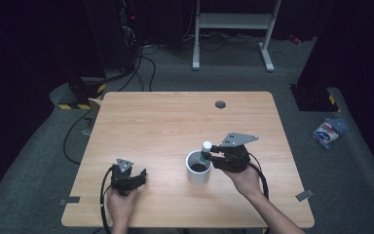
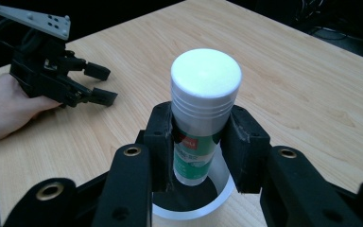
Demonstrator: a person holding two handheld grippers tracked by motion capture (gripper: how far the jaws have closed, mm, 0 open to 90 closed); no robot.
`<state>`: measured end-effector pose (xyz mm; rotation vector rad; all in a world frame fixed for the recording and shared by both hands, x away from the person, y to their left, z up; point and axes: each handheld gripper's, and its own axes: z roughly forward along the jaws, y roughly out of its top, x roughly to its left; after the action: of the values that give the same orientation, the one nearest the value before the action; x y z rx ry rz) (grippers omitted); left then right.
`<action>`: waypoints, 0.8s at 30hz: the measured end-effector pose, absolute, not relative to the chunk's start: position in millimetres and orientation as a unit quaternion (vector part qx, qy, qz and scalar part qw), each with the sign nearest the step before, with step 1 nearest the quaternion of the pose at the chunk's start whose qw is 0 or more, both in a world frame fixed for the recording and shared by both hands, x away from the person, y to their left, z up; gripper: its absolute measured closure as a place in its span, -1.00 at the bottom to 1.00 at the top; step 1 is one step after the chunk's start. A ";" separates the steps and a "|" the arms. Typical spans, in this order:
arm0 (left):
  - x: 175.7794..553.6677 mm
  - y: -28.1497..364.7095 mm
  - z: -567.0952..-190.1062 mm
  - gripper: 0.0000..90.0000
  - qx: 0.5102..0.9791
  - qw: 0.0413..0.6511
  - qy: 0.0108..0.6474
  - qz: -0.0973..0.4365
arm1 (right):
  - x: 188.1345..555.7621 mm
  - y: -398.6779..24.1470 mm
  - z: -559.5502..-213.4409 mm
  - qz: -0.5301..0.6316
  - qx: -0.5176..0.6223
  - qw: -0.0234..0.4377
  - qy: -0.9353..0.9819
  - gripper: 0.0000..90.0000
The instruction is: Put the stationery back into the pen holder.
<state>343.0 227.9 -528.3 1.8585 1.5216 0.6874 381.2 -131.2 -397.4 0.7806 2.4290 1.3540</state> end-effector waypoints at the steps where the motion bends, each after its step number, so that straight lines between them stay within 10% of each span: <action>1: 343.0 227.9 -528.3 -0.39 0.706 0.316 0.578 0.261 | 381.6 -130.5 -398.6 0.463 0.269 0.127 0.835 0.44; 24: 343.0 227.9 -528.3 -0.39 0.706 0.316 0.578 0.261 | 386.4 -115.6 -425.1 0.432 0.274 0.124 0.850 0.44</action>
<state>343.0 227.9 -528.3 1.8582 1.5212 0.6870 386.4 -115.6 -425.1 0.7992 2.4792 1.2606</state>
